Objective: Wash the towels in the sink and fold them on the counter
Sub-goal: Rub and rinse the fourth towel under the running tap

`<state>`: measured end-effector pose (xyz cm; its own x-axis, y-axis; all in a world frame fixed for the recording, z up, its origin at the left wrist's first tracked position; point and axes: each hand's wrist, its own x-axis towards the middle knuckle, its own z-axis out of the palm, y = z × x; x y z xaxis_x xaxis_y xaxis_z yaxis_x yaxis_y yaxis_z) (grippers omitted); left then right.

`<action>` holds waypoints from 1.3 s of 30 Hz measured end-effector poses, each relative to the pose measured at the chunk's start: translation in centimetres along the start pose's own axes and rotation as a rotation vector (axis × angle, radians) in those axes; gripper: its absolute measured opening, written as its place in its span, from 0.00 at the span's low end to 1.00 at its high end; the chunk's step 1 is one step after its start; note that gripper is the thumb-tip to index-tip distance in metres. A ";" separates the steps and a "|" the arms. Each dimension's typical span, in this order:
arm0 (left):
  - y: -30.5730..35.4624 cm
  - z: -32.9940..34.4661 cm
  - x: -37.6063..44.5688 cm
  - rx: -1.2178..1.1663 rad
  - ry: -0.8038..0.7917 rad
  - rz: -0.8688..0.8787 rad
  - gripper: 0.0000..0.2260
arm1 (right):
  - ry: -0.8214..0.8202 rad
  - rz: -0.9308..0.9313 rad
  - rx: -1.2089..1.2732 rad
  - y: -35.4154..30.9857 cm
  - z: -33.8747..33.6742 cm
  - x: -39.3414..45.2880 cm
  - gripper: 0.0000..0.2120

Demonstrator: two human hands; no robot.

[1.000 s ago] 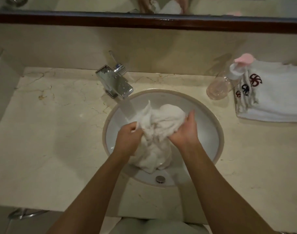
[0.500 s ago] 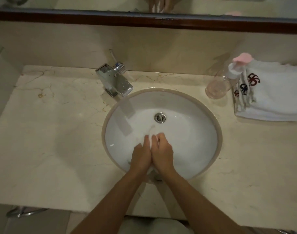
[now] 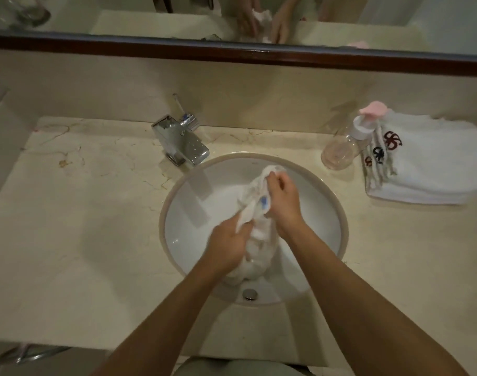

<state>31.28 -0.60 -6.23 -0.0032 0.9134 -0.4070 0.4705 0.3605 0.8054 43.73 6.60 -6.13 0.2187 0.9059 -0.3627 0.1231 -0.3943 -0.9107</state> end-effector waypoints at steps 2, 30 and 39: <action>-2.9 -1.9 0.9 0.182 0.040 -0.049 0.25 | -0.105 0.014 0.147 0.4 -2.3 -1.4 0.16; -4.9 -3.4 0.4 -1.094 -0.255 -0.805 0.21 | -0.184 0.448 0.617 4.5 -6.1 -5.4 0.12; -0.1 3.1 -1.5 -0.094 -0.018 -0.333 0.31 | 0.050 0.279 0.029 4.8 2.1 -4.4 0.15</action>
<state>34.01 -2.56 -7.05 -0.1270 0.7393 -0.6613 0.3631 0.6551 0.6626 41.37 1.04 -9.29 0.2883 0.7540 -0.5903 0.0242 -0.6220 -0.7827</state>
